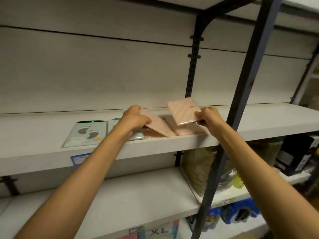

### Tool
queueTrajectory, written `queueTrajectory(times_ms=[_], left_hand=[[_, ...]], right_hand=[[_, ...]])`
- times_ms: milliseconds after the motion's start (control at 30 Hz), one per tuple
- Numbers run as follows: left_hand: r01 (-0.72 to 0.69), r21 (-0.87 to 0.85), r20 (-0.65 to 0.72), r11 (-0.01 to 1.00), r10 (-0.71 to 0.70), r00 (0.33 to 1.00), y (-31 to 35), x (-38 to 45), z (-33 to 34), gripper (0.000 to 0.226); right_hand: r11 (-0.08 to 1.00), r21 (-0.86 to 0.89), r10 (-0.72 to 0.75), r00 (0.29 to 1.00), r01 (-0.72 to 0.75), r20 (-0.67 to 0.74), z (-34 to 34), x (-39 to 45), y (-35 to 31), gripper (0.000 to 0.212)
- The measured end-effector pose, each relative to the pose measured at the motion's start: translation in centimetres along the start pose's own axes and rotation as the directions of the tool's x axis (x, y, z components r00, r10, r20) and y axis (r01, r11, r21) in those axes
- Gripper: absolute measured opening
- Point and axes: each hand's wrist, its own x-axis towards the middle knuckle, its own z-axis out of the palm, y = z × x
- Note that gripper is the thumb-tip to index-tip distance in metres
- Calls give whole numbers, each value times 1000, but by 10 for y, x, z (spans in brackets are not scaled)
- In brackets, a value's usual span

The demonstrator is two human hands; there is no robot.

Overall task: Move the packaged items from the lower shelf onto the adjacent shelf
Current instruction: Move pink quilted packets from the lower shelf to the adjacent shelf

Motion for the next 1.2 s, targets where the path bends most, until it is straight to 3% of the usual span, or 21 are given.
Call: queueTrajectory(times_ms=[67,133,267,367,500,667,1200], left_hand=[[-9,53,-12,999,9,1000,0,-2,5,63],[-42,293,-10,955,47,999,-1,-3,8,56],[-142,686,104,714,98,990,1,-13,15,49],[-156,806,142,570,70,987,-1,-18,24,51],[-216,831,196,513,94,976,-5,-19,28,51],[-235,809,210,539,108,972,-9,-21,27,50],[-246,788,175,564,177,968,-17,-25,30,47]], right_hand=[[999,-48,-24,999,25,38,-1,2,6,17],[995,-80,-59,996,64,62,-1,1,10,7],[977,-166,-120,988,136,102,-3,0,20,13],[950,-267,-144,986,160,78,-4,1,26,22],[892,-408,-185,981,193,59,-3,3,32,32],[731,-631,-260,961,261,97,-8,2,45,35],[728,-630,-262,959,270,108,-6,8,49,24]])
